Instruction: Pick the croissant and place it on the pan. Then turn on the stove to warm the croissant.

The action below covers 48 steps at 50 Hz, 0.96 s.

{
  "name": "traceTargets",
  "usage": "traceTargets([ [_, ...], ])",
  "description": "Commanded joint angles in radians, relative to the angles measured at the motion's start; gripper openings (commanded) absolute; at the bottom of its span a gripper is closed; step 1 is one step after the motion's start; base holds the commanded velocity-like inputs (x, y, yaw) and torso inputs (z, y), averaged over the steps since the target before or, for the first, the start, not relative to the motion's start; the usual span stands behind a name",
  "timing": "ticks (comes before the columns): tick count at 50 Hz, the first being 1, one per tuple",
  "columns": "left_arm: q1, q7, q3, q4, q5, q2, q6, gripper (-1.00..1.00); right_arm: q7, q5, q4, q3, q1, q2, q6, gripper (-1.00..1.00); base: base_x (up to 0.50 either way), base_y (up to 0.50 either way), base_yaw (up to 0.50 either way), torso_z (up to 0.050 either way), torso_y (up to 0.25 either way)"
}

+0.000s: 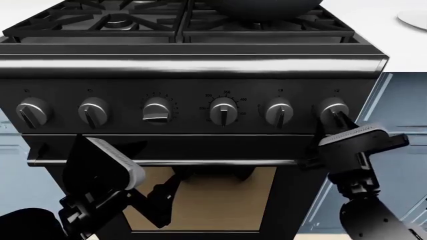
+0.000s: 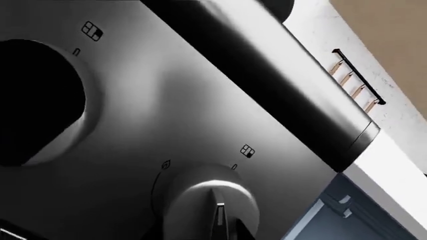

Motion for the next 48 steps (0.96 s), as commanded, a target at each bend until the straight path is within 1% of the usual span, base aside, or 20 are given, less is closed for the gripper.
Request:
traceTargets([
  [1,0.003,-0.002,-0.002,0.001,-0.004,-0.005,0.005,1.00,0.014,-0.242,-0.067,-0.053,0.040,0.032,0.029,-1.00,0.00,0.00,0.00,0.000,0.011],
  [12,0.004,-0.012,-0.006,0.008,-0.015,-0.009,0.005,1.00,0.012,-0.255,-0.079,-0.057,0.038,0.037,0.046,-1.00,0.00,0.00,0.00,0.000,0.004],
  [16,0.002,-0.016,-0.005,0.010,-0.020,-0.011,0.004,1.00,0.009,-0.189,-0.112,-0.008,0.014,0.033,0.050,-1.00,-0.01,0.00,0.00,0.003,0.005],
  [17,0.000,-0.016,-0.005,0.010,-0.021,-0.011,0.003,1.00,0.009,-0.180,-0.125,0.000,0.007,0.035,0.057,1.00,0.00,0.00,0.00,0.000,0.010],
  [24,-0.007,-0.020,-0.003,0.012,-0.025,-0.012,0.001,1.00,0.017,-0.135,-0.214,0.053,-0.045,0.053,0.098,1.00,0.00,0.00,0.00,0.000,0.000],
  [38,-0.017,-0.040,-0.009,0.033,-0.055,-0.020,-0.004,1.00,0.076,-0.073,-0.548,0.210,-0.249,0.135,0.249,1.00,0.00,0.00,0.00,0.000,0.000],
  [48,-0.001,-0.063,-0.036,0.057,-0.086,-0.035,0.004,1.00,0.106,-0.019,-0.656,0.293,-0.317,0.106,0.298,1.00,0.00,0.00,0.00,0.000,0.000],
])
